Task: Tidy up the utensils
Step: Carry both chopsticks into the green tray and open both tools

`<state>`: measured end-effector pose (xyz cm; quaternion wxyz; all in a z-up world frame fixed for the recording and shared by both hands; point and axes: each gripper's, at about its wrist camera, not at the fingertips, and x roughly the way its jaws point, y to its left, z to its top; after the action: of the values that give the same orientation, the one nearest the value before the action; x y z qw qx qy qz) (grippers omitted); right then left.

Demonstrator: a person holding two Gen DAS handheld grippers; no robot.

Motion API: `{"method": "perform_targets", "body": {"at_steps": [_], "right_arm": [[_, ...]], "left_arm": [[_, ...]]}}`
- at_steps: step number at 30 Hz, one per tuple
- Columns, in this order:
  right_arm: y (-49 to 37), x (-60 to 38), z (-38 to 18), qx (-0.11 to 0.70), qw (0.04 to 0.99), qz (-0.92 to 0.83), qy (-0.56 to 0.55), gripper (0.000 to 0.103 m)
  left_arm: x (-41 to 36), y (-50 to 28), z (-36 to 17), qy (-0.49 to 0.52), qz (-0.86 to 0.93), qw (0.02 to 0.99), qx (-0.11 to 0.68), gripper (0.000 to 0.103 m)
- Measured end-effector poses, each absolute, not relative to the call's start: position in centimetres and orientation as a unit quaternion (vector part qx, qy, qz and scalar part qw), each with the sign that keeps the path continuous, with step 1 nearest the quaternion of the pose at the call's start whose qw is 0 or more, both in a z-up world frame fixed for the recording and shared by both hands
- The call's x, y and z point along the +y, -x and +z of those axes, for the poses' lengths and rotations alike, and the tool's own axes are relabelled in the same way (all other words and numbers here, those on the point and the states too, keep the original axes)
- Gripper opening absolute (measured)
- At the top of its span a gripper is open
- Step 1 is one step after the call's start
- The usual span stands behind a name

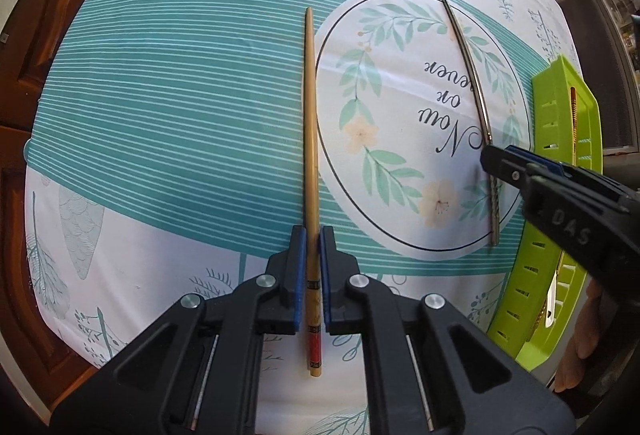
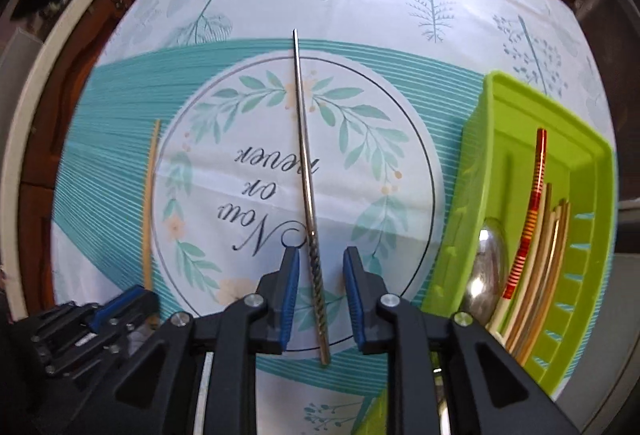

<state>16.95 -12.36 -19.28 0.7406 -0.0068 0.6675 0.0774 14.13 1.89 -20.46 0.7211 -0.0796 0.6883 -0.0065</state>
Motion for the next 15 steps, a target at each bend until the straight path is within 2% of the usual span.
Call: {"method": "perform_targets", "body": {"at_steps": [4,9,15], "right_arm": [[-16.3,-10.7,-19.4,0.661,0.745,0.065,0.061,0.022],[-15.7,-9.6,-19.4,0.663,0.743,0.061,0.076,0.006],[-15.4,-10.7,-19.4,0.672,0.736,0.078,0.016,0.005]], "left_arm": [[2.1,-14.6,-20.2,0.081,-0.020,0.722,0.687,0.005],[1.9,-14.5,-19.8,0.086,-0.031,0.720,0.688,0.005],[1.0,-14.5,-18.5,0.090,-0.048,0.724,0.683,0.005]]}}
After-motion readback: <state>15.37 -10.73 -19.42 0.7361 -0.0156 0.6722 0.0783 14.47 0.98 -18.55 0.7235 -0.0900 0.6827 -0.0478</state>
